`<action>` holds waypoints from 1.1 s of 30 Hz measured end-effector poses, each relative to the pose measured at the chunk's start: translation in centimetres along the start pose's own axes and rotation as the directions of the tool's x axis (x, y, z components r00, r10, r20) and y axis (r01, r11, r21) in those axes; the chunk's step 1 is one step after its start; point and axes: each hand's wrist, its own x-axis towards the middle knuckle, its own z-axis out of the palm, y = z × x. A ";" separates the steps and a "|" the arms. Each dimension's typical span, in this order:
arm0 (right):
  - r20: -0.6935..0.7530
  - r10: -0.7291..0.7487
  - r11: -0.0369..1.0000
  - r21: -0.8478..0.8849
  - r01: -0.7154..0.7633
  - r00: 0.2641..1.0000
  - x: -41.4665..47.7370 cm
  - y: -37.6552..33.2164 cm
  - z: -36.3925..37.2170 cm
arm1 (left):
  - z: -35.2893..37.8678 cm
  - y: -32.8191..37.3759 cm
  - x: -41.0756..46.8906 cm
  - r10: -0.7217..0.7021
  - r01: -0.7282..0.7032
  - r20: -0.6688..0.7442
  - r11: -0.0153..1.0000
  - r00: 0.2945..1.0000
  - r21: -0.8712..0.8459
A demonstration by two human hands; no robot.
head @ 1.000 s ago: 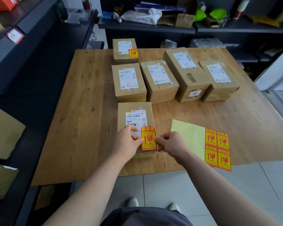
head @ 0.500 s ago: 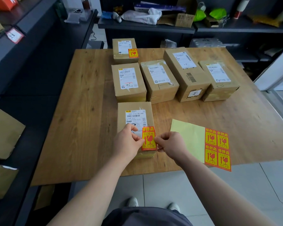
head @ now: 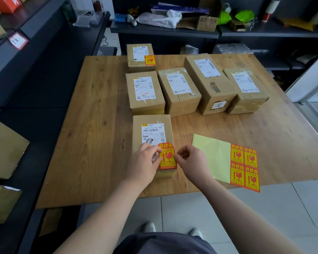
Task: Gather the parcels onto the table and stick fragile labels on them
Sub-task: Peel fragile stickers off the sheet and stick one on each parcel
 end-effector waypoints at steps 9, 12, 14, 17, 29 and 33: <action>0.062 -0.471 0.799 -0.393 0.455 0.880 -0.1 2.3 0.1 | 0.8 -1.7 -0.2 0.168 -0.132 -0.084 0.935 0.982 0.328; 0.146 -0.414 0.767 -0.476 0.430 0.899 0.2 2.2 -0.4 | 0.7 -1.9 -0.2 0.158 -0.127 -0.057 0.924 0.986 0.361; 0.182 -0.376 0.758 -0.504 0.414 0.909 0.2 2.1 -0.6 | 0.7 -2.0 -0.1 0.160 -0.133 -0.050 0.928 0.986 0.348; 0.196 -0.359 0.756 -0.512 0.408 0.912 0.2 1.8 -1.0 | 0.9 -2.3 0.0 0.161 -0.131 -0.052 0.920 0.986 0.368; 0.299 -0.238 0.818 -0.452 0.357 0.924 0.1 2.2 0.1 | -0.2 -3.2 0.2 0.070 -0.129 0.187 0.935 0.980 0.330; 0.280 -0.206 0.805 -0.497 0.325 0.938 0.2 2.1 0.0 | -0.4 -3.5 0.1 0.095 -0.153 0.189 0.935 0.977 0.321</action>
